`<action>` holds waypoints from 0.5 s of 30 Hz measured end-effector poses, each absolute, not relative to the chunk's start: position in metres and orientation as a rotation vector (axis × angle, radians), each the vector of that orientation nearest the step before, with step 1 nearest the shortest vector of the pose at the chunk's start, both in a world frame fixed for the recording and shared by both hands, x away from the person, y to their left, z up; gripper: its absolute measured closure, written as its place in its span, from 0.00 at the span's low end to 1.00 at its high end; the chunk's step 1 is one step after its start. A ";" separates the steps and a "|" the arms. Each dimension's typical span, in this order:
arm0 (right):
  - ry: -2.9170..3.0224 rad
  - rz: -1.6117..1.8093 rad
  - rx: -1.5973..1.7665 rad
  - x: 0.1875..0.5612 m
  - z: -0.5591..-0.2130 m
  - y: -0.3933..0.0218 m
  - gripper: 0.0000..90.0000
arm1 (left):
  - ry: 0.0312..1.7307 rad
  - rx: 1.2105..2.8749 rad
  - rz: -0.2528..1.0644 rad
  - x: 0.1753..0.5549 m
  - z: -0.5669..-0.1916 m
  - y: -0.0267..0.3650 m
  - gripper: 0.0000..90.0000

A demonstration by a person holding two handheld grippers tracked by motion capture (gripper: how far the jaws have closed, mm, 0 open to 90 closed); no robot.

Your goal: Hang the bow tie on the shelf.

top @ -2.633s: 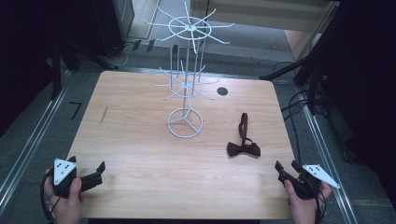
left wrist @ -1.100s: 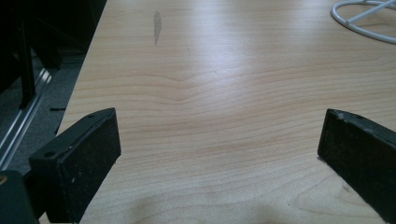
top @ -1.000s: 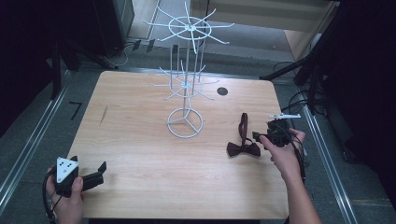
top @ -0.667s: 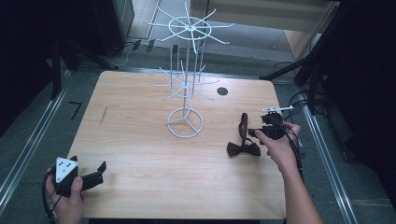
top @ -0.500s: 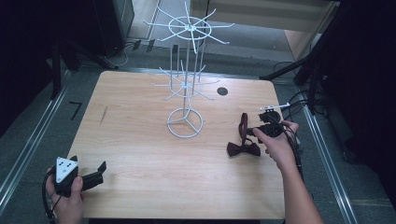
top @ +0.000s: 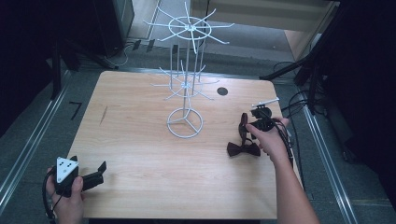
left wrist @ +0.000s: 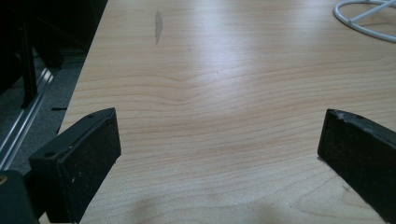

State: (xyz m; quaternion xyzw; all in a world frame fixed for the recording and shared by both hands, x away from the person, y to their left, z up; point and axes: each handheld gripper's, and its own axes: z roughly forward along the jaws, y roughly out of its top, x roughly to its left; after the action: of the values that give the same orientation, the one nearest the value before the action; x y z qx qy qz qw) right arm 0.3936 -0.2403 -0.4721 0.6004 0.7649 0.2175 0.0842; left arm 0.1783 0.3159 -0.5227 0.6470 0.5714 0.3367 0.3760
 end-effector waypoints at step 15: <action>2.312 0.557 1.905 0.412 -0.494 -0.228 0.56 | 1.461 1.658 0.863 0.178 -0.523 0.315 0.00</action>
State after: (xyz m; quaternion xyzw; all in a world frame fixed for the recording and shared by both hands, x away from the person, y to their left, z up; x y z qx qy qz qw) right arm 0.4122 -0.2282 -0.4943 0.6244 0.7580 0.1825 0.0472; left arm 0.1785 0.3154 -0.5227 0.6479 0.5707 0.3373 0.3751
